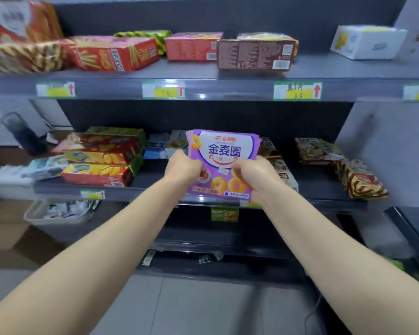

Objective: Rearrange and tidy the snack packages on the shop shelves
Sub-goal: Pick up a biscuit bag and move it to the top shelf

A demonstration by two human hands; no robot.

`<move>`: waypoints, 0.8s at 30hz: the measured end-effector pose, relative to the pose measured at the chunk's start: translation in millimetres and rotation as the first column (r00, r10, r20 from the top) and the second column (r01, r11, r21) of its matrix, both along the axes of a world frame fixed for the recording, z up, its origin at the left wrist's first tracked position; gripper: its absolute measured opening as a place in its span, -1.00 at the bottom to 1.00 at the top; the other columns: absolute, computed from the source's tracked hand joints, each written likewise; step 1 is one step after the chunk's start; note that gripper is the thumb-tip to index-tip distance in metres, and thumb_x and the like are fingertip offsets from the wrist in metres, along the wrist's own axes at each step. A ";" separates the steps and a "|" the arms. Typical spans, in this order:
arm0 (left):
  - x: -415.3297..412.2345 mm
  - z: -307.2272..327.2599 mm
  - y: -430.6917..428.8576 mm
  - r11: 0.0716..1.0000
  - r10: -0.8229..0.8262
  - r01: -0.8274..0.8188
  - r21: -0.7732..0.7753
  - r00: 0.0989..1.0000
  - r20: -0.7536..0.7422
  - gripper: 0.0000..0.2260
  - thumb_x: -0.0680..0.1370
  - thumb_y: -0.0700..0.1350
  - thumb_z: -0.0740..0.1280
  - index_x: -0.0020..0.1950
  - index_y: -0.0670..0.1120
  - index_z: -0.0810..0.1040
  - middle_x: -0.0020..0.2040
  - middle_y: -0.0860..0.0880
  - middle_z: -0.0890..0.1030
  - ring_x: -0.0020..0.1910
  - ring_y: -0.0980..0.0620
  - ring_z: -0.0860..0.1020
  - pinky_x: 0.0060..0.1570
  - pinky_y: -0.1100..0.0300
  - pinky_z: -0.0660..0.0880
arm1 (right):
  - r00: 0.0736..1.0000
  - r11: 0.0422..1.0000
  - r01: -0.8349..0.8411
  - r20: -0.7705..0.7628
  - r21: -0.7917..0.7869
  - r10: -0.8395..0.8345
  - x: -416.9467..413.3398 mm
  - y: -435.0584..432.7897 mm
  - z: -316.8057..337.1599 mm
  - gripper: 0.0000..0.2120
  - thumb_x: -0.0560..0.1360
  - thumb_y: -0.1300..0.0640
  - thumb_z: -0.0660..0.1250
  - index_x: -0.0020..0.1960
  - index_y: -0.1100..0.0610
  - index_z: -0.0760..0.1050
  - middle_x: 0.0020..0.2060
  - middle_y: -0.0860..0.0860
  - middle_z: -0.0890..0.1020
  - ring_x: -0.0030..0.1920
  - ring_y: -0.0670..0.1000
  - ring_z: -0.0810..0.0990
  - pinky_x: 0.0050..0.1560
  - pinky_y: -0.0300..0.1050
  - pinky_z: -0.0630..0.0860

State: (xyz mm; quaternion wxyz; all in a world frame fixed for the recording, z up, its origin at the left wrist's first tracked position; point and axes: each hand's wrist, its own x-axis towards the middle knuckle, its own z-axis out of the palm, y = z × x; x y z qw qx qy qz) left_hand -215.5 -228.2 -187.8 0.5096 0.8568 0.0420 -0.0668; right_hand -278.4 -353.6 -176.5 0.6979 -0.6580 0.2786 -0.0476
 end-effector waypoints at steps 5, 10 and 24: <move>4.5 25.9 83.9 0.989 0.146 -0.145 -0.012 0.984 0.105 -0.80 0.53 -0.13 0.29 0.10 -0.17 0.39 0.02 -0.09 0.53 -0.09 0.00 0.54 -0.41 0.24 0.41 | 0.991 0.993 -0.110 0.078 -0.041 0.113 30.2 77.3 20.3 -0.84 0.46 0.27 0.34 -0.02 0.07 0.45 0.00 0.09 0.64 0.00 0.11 0.64 0.03 0.11 0.61; 15.8 64.1 178.5 0.958 0.288 -0.277 -0.079 0.910 0.297 -0.84 0.53 -0.13 0.29 -0.01 -0.15 0.33 -0.13 -0.02 0.46 -0.30 0.14 0.41 -0.49 0.33 0.32 | 0.968 0.980 -0.201 0.155 -0.010 0.200 61.0 169.0 54.4 -0.78 0.48 0.25 0.34 0.10 0.10 0.44 -0.02 0.06 0.64 -0.02 0.07 0.65 0.01 0.04 0.62; 113.5 182.1 356.6 0.898 0.423 -0.253 -0.360 0.723 0.546 -0.84 0.55 -0.11 0.28 0.03 -0.10 0.31 -0.12 0.05 0.48 -0.21 0.14 0.52 -0.42 0.31 0.39 | 0.849 0.951 -0.297 0.433 -0.084 0.303 161.5 349.7 177.5 -0.66 0.50 0.11 0.37 0.24 0.02 0.38 0.03 -0.01 0.61 -0.06 -0.01 0.65 -0.10 -0.07 0.65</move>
